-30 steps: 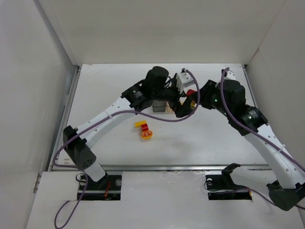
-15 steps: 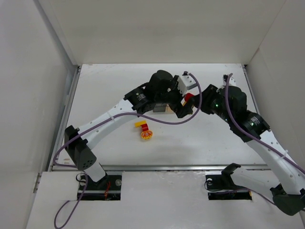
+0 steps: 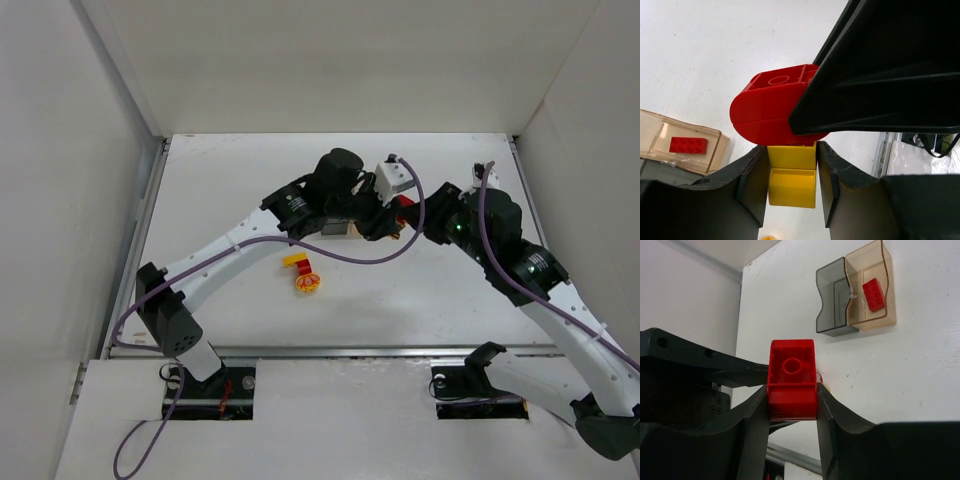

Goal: Sort the legos into containers by color

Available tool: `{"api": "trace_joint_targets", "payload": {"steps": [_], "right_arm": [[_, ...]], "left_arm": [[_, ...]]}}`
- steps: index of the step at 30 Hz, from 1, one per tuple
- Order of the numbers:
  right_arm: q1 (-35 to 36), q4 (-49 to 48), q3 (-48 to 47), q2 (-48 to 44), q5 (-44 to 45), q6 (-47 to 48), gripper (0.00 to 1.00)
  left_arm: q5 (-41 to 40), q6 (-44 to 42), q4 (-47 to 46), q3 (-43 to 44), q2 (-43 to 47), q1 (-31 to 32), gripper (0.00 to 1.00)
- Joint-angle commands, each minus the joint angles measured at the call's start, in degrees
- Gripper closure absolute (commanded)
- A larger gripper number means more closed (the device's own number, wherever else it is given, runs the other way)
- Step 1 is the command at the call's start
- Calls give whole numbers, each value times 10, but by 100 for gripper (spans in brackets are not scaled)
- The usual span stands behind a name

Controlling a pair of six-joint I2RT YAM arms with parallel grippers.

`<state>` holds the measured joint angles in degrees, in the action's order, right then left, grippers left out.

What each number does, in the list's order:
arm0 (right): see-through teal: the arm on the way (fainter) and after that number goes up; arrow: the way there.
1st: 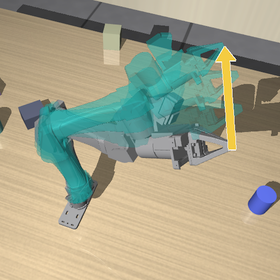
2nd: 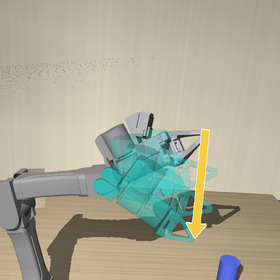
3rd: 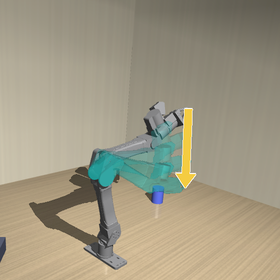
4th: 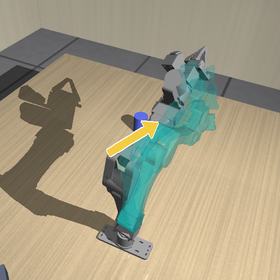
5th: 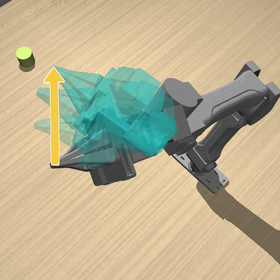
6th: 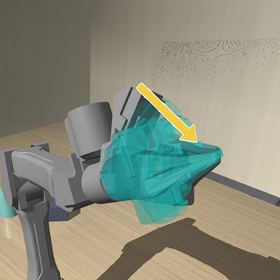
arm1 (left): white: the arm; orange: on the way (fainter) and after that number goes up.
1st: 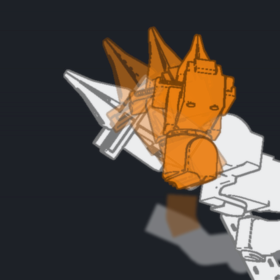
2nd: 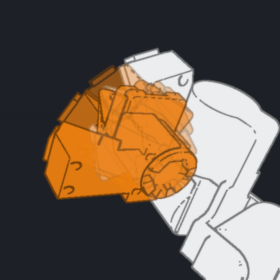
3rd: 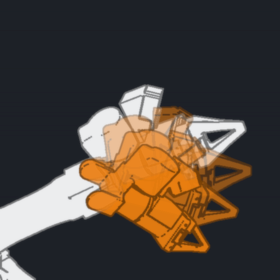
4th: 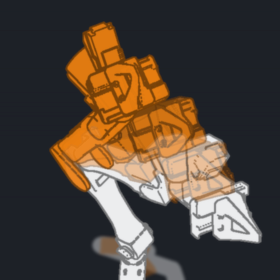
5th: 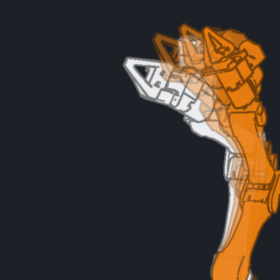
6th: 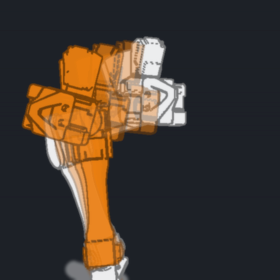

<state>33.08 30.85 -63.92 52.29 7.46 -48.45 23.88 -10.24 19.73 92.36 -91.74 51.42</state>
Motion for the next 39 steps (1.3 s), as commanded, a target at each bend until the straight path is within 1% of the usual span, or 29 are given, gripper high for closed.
{"api": "trace_joint_targets", "payload": {"steps": [1,3,6,9,10,13,14,16,17,21,24,27,29,30,31,32,34,36,38,39], "right_arm": [[6,-36,-2,-11,-31,-9,100],[6,-36,4,-11,-36,-9,100],[6,-31,10,-11,-36,-9,100],[6,-13,10,-17,5,-9,100],[6,-6,10,-18,35,-9,100],[6,30,-6,-23,84,-9,100],[6,39,-6,-23,110,-2,100],[6,59,-17,-11,127,5,100],[6,59,-17,-11,132,12,100],[6,66,-17,11,132,19,100],[6,66,-3,11,126,19,100],[6,54,12,4,120,19,100],[6,54,18,-2,120,19,100],[6,54,18,-2,120,19,100],[6,54,18,-2,120,19,100],[6,54,18,-2,120,19,100],[6,60,18,-7,120,24,100],[6,60,18,-7,120,24,100],[6,60,18,-12,120,35,100],[6,60,18,-12,120,41,100]], "left_arm": [[18,-16,-20,-4,7,3,93],[18,-21,-14,-4,7,3,100],[13,-27,-9,-4,7,3,100],[6,-53,2,-23,7,3,100],[-1,-60,2,-45,12,3,100],[-7,-85,8,-96,24,3,100],[-7,-93,1,-138,24,3,100],[-22,-116,-28,-180,24,3,100],[-28,-126,-36,-211,24,3,100],[-59,-173,-62,-258,-10,3,100],[-65,-184,-62,-264,-40,3,100],[-47,-184,-86,-282,-51,3,100],[-34,-191,-98,-291,-51,3,87],[-28,-196,-98,-299,-51,3,78],[-23,-196,-98,-299,-51,3,69],[-15,-196,-98,-299,-51,3,55],[-15,-196,-98,-299,-51,3,44],[-15,-196,-98,-299,-51,3,37],[-15,-196,-98,-293,-51,3,35],[-15,-196,-98,-277,-51,3,35]]}}
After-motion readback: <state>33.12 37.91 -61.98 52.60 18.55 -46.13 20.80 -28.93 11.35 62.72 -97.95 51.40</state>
